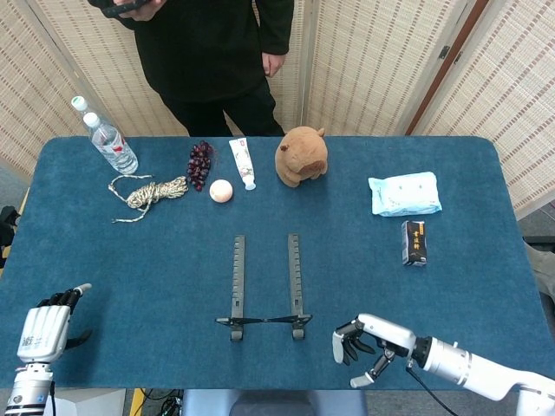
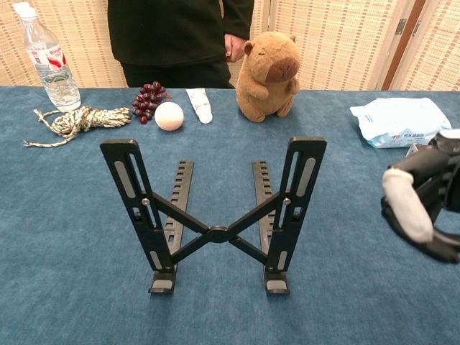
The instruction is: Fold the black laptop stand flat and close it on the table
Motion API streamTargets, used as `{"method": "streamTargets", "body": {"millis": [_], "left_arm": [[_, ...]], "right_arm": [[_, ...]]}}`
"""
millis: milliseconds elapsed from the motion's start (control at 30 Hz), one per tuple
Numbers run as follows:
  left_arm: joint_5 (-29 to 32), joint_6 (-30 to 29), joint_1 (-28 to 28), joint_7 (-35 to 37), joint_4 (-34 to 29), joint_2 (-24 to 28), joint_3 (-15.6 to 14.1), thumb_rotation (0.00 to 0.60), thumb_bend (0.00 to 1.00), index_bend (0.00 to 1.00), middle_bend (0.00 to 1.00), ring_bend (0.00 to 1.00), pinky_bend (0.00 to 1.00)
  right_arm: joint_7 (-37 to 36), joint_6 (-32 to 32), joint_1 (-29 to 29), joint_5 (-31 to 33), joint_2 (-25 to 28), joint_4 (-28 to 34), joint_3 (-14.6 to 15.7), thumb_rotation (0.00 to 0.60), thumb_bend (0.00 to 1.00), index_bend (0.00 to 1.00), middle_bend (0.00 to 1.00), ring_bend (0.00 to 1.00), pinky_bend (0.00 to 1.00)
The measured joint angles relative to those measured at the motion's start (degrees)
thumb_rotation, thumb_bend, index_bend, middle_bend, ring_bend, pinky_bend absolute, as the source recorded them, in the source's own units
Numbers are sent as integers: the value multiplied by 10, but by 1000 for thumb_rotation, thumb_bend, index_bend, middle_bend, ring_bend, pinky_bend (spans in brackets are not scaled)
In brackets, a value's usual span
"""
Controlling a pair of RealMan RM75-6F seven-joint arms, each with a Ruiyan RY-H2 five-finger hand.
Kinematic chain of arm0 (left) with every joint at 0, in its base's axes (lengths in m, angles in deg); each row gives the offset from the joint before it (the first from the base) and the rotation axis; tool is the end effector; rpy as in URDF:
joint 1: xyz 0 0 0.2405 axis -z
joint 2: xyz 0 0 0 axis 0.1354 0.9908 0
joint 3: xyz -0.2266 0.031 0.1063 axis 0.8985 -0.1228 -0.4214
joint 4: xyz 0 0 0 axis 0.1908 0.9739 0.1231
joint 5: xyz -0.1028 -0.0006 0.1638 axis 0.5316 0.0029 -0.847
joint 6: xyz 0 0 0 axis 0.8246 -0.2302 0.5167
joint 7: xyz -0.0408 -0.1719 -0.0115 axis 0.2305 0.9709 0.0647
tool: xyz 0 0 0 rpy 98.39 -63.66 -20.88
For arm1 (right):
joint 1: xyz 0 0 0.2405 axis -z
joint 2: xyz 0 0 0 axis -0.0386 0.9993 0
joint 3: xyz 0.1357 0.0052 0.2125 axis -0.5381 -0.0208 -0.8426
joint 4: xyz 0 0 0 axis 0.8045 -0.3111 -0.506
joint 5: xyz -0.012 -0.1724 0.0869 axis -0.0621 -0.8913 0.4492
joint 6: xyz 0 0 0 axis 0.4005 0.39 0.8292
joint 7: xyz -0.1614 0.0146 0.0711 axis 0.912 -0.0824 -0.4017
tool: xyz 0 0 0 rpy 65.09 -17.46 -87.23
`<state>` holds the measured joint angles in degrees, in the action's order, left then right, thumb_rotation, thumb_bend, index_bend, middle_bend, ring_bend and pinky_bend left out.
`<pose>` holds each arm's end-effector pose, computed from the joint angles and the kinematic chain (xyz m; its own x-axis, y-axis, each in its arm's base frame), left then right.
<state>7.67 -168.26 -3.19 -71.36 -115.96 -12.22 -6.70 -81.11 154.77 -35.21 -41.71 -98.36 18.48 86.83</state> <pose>-0.3275 0.2047 0.1038 0.5520 0.1003 0.8278 0.8290 0.0412 -0.5578 -0.1702 -0.2213 0.0601 -0.2021 -0.8874 0.4143 -0.7652 -0.1209 -0.6323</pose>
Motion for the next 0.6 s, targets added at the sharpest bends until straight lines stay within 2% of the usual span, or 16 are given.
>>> {"method": "streamTargets", "body": {"millis": [133, 300, 467, 600], "left_arm": [[1, 0, -1, 2, 1, -1, 0, 600, 63, 227, 346, 345, 458], [0, -1, -2, 4, 3, -1, -1, 600, 63, 227, 346, 345, 458], [1, 0, -2, 6, 5, -3, -1, 600, 62, 227, 345, 345, 459], [1, 1, -2, 6, 7, -4, -1, 600, 62, 227, 345, 345, 458]], "right_arm": [[-14, 7, -20, -32, -6, -15, 19, 600, 0, 414, 459, 471, 715], [-34, 21, -49, -74, -15, -35, 47, 600, 0, 251, 288, 290, 486], [-47, 40, -72, -94, -28, -55, 70, 600, 0, 111, 131, 149, 357], [-50, 45, -81, -93, -36, -62, 79, 600, 0, 36, 48, 77, 306]]}}
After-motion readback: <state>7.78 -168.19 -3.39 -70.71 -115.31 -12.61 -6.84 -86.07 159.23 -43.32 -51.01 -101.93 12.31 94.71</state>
